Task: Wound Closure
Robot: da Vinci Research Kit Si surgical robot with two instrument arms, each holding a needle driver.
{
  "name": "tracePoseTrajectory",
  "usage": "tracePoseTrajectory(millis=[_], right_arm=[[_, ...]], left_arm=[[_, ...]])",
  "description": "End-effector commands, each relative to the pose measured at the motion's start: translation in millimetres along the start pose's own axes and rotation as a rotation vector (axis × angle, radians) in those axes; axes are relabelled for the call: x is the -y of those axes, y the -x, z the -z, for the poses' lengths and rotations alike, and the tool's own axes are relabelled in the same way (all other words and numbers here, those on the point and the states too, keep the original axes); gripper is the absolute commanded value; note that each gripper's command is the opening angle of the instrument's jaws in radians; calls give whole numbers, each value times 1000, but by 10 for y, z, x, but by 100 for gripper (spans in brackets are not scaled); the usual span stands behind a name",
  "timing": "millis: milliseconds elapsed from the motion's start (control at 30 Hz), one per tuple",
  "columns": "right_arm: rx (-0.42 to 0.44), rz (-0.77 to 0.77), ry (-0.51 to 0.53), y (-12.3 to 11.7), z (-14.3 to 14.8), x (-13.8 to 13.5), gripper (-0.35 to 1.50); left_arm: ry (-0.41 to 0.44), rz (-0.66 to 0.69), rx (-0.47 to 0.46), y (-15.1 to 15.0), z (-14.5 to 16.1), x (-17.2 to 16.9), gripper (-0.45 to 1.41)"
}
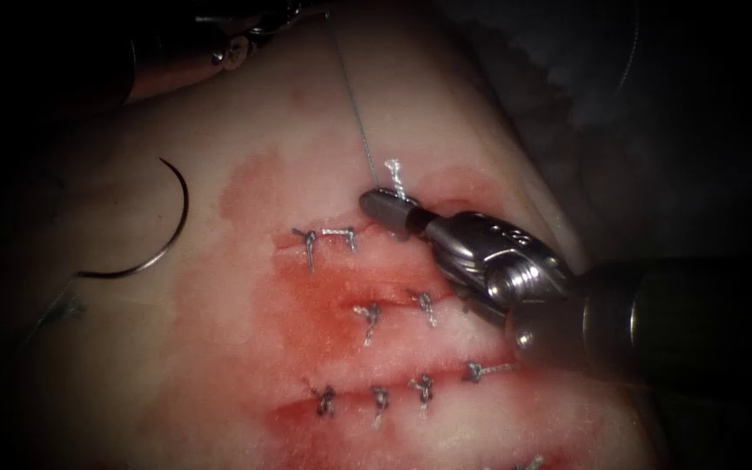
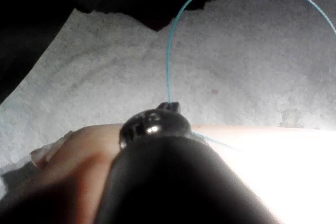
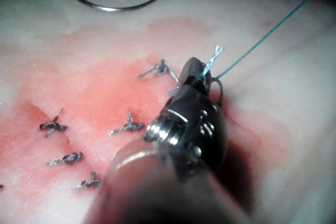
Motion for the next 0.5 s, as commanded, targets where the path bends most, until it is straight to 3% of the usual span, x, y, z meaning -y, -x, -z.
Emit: tracePoseTrajectory(millis=[33, 367, 500], right_arm=[[-4, 7, 0, 0, -5, -5, -35], [-76, 51, 33, -14, 22, -10, -35], [-89, 62, 53, -20, 26, -9, -35]], left_arm=[[-19, -14, 10, 13, -12, -5, -45], [-49, -184, 37, 1, -58, -34, -45], [-3, -253, 32, 2, -66, -51, -45]])
